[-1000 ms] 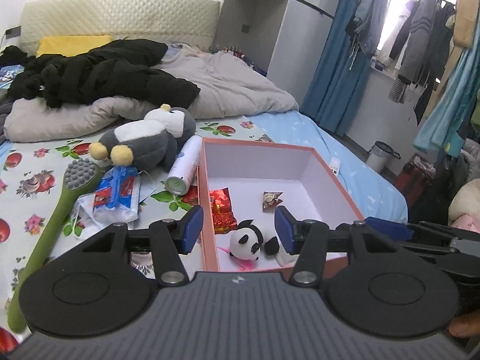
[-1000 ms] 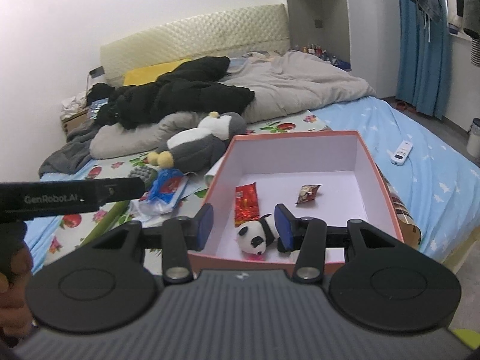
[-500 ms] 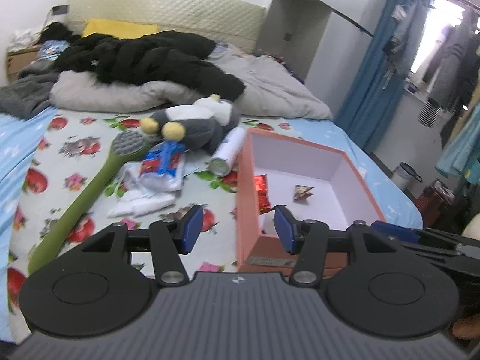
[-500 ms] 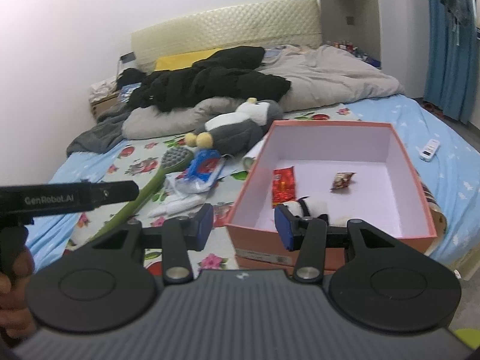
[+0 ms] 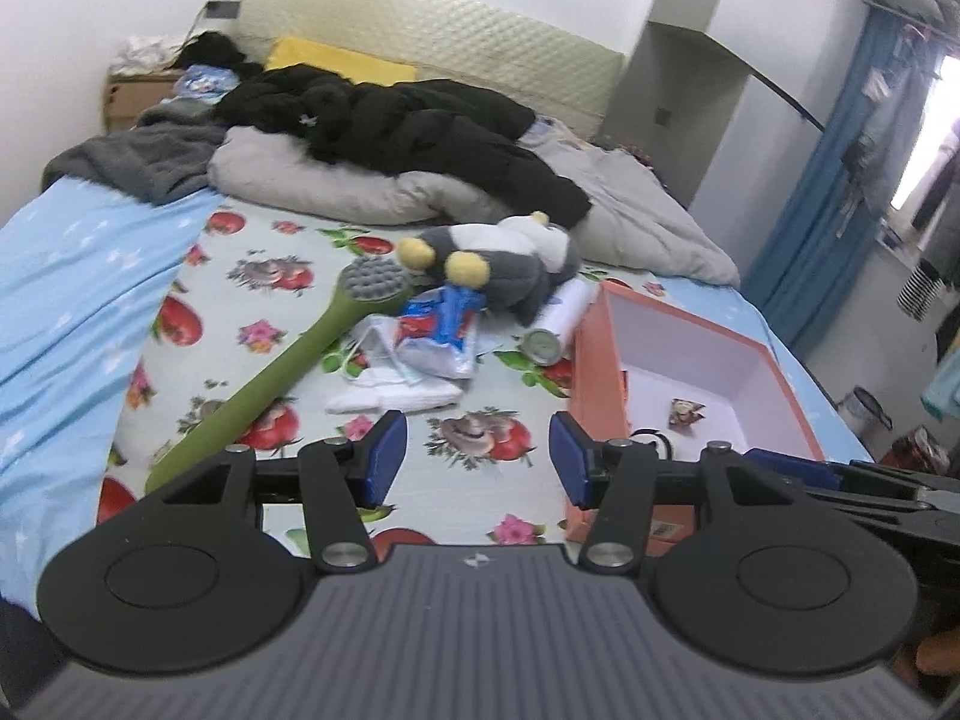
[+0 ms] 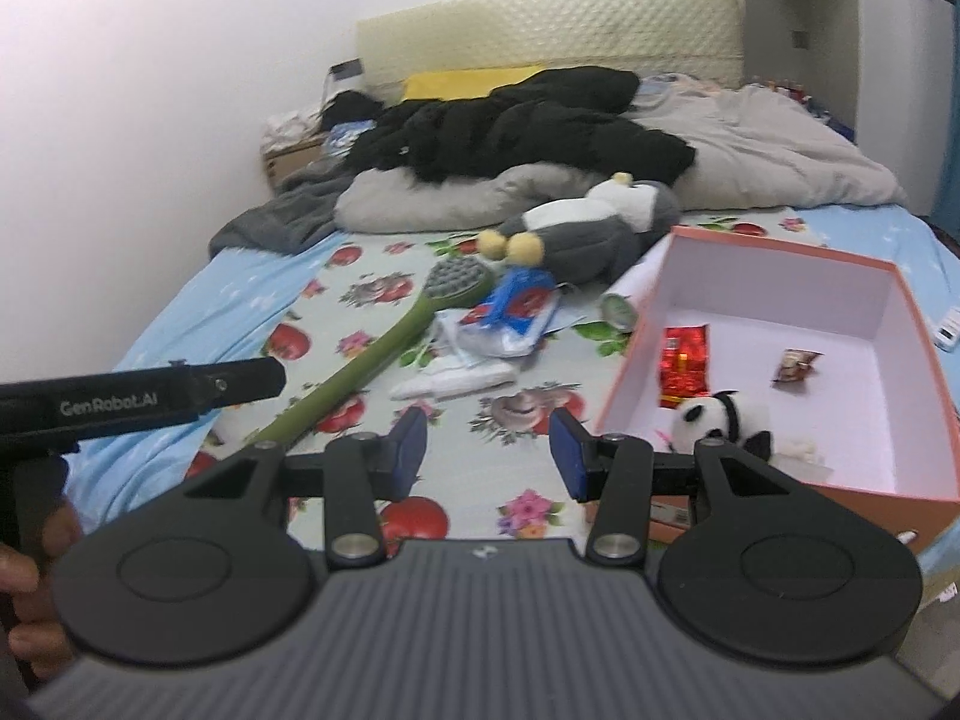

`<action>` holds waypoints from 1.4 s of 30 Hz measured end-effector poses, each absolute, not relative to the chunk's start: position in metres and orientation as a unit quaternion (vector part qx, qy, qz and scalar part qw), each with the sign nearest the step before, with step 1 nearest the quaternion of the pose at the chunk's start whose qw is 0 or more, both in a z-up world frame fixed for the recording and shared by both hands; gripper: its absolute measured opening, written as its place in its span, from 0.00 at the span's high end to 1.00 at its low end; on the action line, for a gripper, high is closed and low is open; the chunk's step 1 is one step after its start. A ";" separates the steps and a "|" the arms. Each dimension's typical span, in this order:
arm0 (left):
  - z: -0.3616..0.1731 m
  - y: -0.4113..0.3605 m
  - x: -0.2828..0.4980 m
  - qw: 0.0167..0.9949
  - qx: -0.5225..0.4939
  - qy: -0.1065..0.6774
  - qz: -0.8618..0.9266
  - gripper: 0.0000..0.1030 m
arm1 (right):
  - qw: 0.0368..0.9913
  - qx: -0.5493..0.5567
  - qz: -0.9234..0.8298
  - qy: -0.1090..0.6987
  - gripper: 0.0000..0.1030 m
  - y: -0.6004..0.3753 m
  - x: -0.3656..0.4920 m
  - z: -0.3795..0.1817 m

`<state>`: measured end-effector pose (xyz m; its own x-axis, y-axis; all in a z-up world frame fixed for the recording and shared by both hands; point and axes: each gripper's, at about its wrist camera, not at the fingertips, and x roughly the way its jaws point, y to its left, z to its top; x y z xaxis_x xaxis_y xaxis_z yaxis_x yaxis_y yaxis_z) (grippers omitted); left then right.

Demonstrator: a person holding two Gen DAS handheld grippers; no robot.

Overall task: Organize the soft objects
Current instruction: 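Lift both tools out of the box and move back toward the pile, then lower both tools onto the blue packet and close them on it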

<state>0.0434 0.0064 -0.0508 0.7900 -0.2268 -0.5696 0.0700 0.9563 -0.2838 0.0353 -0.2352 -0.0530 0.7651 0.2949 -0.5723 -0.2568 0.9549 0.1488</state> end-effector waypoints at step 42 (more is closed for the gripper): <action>-0.212 0.054 0.278 0.896 -0.191 0.382 -0.123 0.70 | 0.899 0.083 0.143 0.405 0.57 -0.175 0.280 -0.141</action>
